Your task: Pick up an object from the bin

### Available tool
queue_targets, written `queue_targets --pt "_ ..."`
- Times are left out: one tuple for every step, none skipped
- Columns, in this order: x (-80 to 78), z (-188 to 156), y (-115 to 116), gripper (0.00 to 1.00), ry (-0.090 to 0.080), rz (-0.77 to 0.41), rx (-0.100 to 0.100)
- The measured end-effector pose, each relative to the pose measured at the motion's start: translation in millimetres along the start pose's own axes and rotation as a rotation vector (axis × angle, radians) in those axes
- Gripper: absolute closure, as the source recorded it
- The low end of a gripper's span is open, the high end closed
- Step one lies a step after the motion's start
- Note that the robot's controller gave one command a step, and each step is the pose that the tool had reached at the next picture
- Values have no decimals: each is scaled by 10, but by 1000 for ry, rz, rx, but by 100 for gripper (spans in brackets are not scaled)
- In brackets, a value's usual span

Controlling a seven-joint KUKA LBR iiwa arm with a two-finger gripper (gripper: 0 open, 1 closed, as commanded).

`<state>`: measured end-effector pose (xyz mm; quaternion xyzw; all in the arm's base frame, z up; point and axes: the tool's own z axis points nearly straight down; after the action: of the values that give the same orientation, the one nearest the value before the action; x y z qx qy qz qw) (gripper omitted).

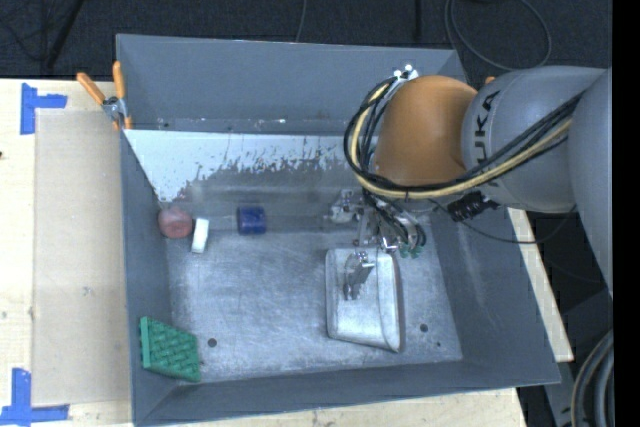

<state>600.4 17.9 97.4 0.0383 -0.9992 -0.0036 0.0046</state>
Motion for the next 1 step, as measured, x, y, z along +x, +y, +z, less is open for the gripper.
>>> queue_targets --pt "-58 -24 -69 0 -14 -167 0"
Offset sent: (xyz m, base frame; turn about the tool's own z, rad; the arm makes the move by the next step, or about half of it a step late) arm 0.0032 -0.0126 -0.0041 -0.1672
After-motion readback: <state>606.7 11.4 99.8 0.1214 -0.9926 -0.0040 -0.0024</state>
